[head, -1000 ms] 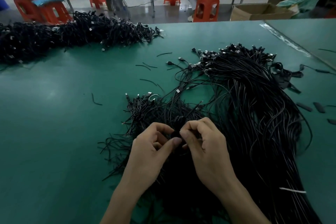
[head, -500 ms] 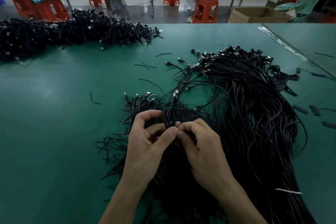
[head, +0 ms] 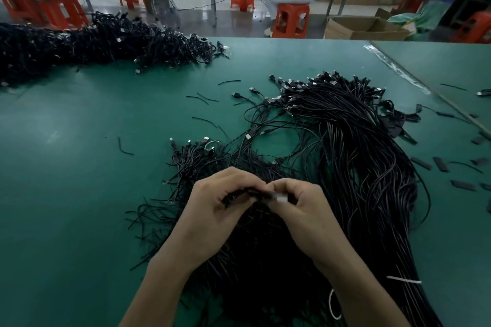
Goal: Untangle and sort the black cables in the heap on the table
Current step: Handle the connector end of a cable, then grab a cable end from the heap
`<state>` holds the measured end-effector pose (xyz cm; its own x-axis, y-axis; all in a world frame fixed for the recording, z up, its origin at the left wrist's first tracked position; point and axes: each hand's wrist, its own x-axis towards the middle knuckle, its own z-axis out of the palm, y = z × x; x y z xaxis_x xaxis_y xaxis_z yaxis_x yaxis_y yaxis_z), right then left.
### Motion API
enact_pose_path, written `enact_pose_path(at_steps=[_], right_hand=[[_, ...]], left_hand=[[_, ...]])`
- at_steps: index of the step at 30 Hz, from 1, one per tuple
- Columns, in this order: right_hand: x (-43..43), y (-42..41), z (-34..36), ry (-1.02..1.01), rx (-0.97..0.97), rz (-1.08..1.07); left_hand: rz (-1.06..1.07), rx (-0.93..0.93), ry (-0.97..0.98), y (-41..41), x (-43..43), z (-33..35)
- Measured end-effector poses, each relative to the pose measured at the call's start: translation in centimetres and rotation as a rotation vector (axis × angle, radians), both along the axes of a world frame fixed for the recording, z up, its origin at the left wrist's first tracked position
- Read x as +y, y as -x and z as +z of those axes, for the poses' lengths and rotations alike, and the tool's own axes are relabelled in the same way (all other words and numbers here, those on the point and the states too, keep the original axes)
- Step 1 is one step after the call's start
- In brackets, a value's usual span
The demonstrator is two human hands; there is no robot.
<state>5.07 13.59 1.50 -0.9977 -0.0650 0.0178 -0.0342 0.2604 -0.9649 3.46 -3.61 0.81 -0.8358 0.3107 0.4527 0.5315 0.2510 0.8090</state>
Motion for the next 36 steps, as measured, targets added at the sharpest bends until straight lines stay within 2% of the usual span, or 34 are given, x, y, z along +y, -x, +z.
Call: enact_pose_path(at_steps=[4, 7, 10, 14, 19, 23, 27, 30, 32, 36], right_hand=[[2.5, 1.2, -0.2, -0.221, 0.065, -0.141], [5.1, 2.3, -1.8, -0.488, -0.074, -0.192], [5.3, 3.6, -3.4, -0.708, -0.209, -0.170], [3.9, 5.1, -4.0, -0.814, -0.185, -0.257], [3.6, 6.8, -4.4, -0.749, -0.171, -0.276], [3.4, 7.8, -4.3, -0.549, -0.232, -0.303], [3.8, 8.0, -3.5, -0.423, -0.183, -0.354], [4.5, 7.6, -2.1, -0.219, -0.108, -0.402], [4.8, 7.0, -1.1, -0.157, -0.039, -0.416], [4.6, 5.1, 0.8, -0.305, 0.055, -0.351]], left_hand=[[0.251, -0.089, 0.021, 1.0, -0.3, 0.5], [0.535, -0.152, -0.046, 2.9, -1.6, 0.8], [0.730, -0.157, 0.102, 5.1, -3.0, 0.9], [0.740, -0.237, 0.340, 7.2, -3.9, 0.0], [0.730, -0.287, 0.489, 7.7, -4.4, -0.3], [0.750, -0.260, 0.611, 7.5, -4.1, -0.1], [0.739, -0.253, 0.682, 7.1, -3.9, -0.2], [0.691, -0.123, 0.683, 6.5, -3.6, 0.3], [0.555, -0.019, 0.580, 6.0, -2.9, 1.1], [0.143, -0.016, 0.450, 5.4, 0.0, 2.1]])
